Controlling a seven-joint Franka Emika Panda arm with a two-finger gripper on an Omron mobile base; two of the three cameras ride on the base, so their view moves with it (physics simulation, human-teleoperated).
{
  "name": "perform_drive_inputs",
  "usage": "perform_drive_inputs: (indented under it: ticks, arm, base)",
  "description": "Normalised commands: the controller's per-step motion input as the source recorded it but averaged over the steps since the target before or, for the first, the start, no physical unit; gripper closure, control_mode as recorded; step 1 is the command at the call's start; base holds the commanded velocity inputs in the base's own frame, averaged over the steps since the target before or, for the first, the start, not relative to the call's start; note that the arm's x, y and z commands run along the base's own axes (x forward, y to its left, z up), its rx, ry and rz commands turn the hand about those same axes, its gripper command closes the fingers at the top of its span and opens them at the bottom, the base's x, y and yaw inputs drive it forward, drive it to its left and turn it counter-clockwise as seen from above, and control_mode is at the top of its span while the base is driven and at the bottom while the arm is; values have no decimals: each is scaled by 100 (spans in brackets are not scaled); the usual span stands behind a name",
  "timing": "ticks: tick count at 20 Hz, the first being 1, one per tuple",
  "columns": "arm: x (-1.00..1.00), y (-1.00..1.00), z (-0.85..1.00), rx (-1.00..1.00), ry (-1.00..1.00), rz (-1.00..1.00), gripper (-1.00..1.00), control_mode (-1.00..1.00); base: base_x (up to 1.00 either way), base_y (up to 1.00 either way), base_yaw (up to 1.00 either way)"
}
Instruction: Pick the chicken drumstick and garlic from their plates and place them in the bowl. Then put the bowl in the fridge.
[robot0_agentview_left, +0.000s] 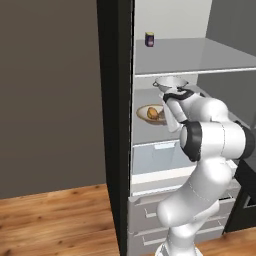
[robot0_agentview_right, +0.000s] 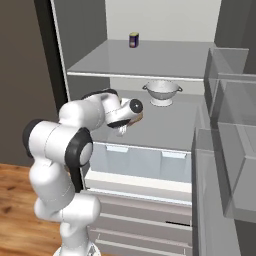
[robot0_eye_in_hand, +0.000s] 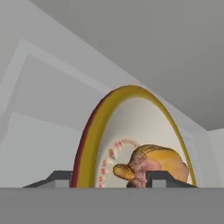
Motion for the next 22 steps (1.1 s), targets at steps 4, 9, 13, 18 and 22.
perform_drive_inputs:
  ticks: [4, 9, 13, 18, 22]
  arm:
    - [-19, -3, 19, 0, -1, 5, -100, -100]
    - [-42, 0, 27, -3, -1, 2, -100, -100]
    - [-53, 0, 22, -8, 0, 0, -100, -100]
    - [-53, 5, 18, -6, 0, -16, -100, -100]
    - [-53, 9, 18, -3, 0, -27, -100, -100]
  base:
    - [0, 0, 0]
    - [0, 0, 0]
    - [0, 0, 0]
    - [0, 0, 0]
    - [0, 0, 0]
